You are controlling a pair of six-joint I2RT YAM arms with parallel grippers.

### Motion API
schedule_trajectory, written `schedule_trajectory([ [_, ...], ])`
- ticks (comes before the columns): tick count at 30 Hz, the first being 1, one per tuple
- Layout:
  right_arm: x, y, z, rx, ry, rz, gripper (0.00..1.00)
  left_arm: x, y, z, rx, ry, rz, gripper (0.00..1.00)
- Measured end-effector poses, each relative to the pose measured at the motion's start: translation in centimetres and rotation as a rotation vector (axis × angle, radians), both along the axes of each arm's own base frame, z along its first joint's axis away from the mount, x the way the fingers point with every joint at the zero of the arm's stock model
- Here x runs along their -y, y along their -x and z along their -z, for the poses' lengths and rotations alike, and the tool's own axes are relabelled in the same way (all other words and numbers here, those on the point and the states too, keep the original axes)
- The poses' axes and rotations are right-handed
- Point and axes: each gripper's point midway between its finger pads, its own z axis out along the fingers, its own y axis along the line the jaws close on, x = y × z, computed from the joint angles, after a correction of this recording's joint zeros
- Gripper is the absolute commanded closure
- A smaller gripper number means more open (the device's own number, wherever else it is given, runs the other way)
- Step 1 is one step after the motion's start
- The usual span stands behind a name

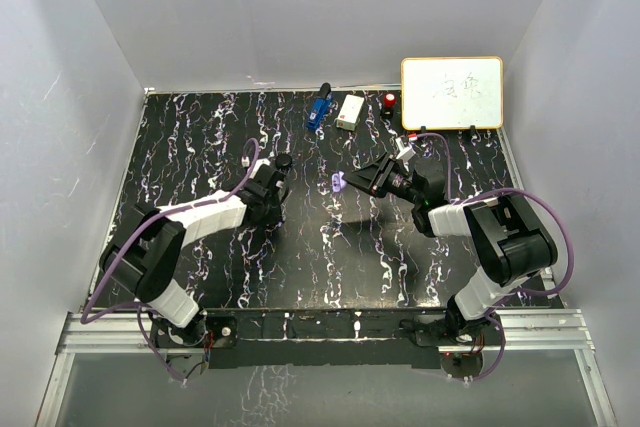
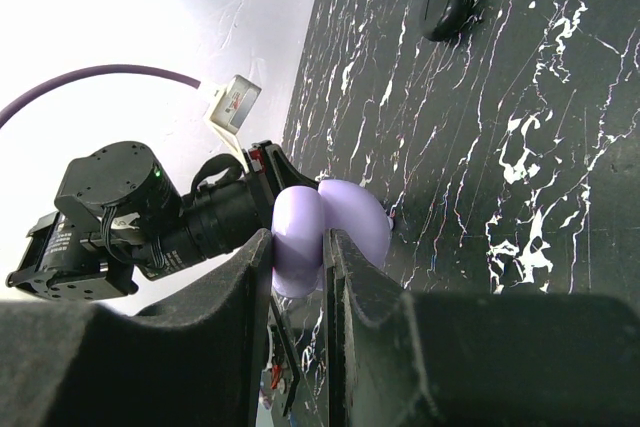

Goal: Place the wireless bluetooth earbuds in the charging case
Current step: Pick up the earbud from the center of the board.

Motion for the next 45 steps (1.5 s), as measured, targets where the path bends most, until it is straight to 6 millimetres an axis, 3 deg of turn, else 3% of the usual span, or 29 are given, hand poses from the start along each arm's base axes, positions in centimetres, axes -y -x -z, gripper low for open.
schedule_trajectory([
  [28, -0.04, 0.03, -0.02, 0.003, -0.002, -0.004, 1.0, 0.65, -0.7, 0.12, -0.008, -0.095, 0.041, 0.73],
  [45, -0.05, 0.12, 0.03, 0.001, -0.002, -0.007, 1.0, 0.72, -0.65, 0.11, -0.008, -0.096, 0.043, 0.68],
])
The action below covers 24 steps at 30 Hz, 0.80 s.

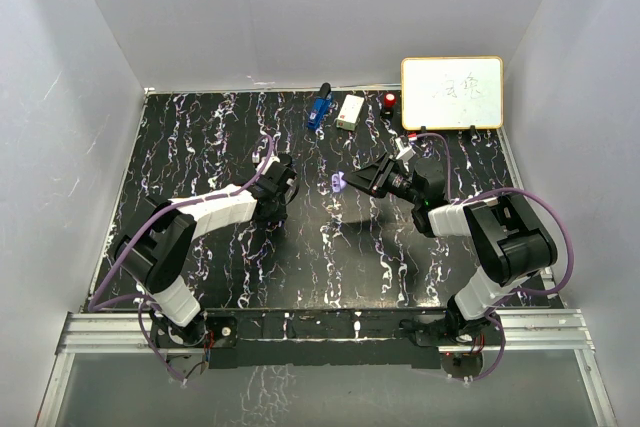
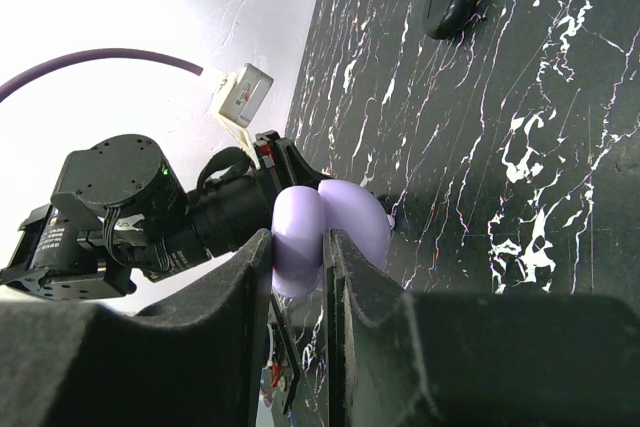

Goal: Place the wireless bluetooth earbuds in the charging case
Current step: Pick up the earbud from the center of the board.

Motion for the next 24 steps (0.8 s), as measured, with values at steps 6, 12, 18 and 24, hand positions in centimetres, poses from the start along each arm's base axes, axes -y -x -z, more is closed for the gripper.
schedule_trajectory([
  [6, 0.0, 0.0, -0.01, 0.0, 0.0, 0.0, 1.0, 0.04, 0.01, 0.0, 0.0, 0.0, 0.001, 0.7],
  [12, 0.0, 0.0, -0.01, 0.0, 0.0, 0.0, 1.0, 0.14, 0.08, 0.02, 0.0, 0.0, 0.005, 0.77],
  [18, 0.0, 0.0, -0.01, 0.0, 0.0, 0.0, 1.0, 0.21, 0.13, 0.01, 0.0, -0.001, 0.008, 0.8],
  [24, 0.0, -0.01, -0.04, 0.002, -0.001, 0.0, 1.0, 0.22, 0.14, -0.01, 0.001, -0.002, 0.009, 0.9],
])
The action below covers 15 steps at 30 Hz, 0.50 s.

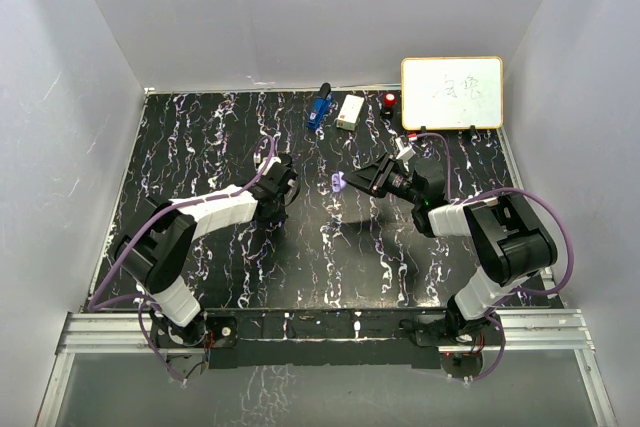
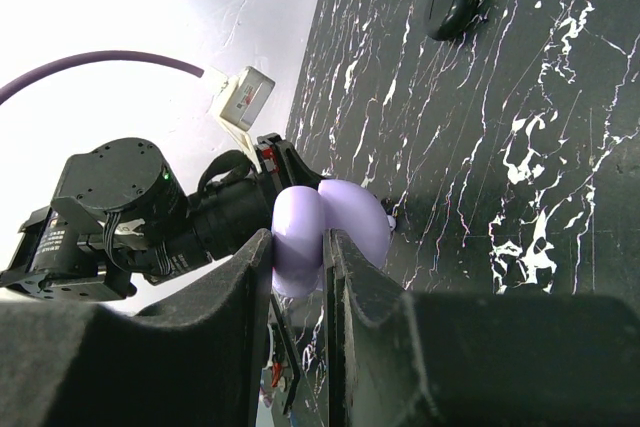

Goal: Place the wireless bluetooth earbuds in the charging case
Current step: Pick up the earbud from the center of the board.

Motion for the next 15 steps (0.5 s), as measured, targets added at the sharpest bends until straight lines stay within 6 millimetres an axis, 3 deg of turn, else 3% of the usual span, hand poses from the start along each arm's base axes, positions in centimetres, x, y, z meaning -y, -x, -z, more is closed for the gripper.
schedule_trajectory([
  [15, -0.03, -0.01, -0.25, 0.009, -0.006, -0.002, 1.0, -0.44, 0.63, -0.18, -0.022, -0.026, 0.009, 0.94],
])
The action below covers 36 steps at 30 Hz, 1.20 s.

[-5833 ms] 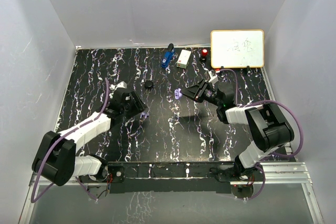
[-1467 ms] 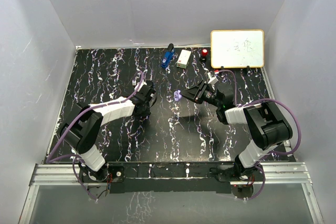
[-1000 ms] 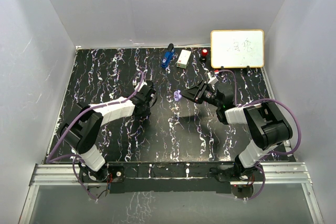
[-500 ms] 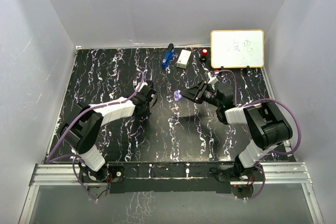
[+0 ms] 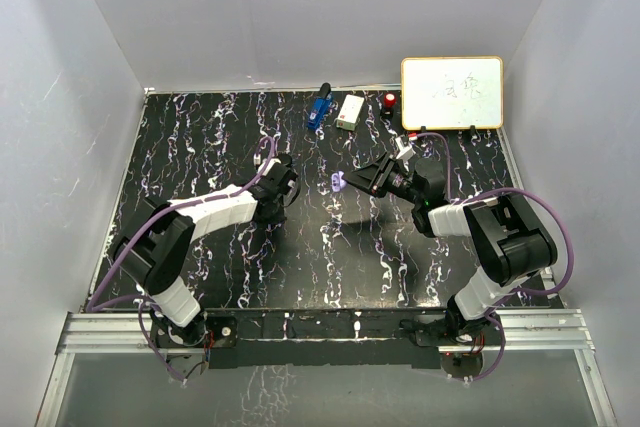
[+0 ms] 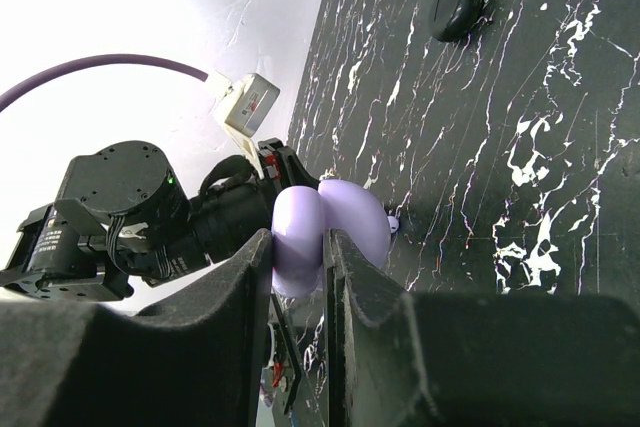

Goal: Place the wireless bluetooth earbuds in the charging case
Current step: Pick up the earbud from the center of the board.

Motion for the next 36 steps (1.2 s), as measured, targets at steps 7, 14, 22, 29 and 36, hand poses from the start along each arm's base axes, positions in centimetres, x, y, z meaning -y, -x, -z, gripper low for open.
schedule_trajectory([
  [7, -0.02, 0.04, 0.0, 0.0, 0.0, -0.002, 1.0, -0.28, 0.19, -0.25, -0.001, -0.009, -0.002, 0.86],
  [14, -0.02, 0.04, 0.0, 0.0, 0.0, -0.003, 1.0, -0.34, 0.2, -0.25, -0.001, -0.012, -0.001, 0.73],
  [22, -0.02, 0.04, 0.0, 0.0, 0.0, -0.003, 1.0, -0.37, 0.25, -0.23, -0.003, -0.013, -0.003, 0.69],
  [29, -0.02, 0.04, 0.0, 0.0, 0.0, -0.003, 1.0, -0.41, 0.32, -0.21, -0.006, -0.014, -0.003, 0.69],
  [36, -0.02, 0.04, 0.0, 0.0, 0.0, -0.003, 1.0, -0.47, 0.48, -0.06, -0.012, -0.015, -0.002, 0.7],
])
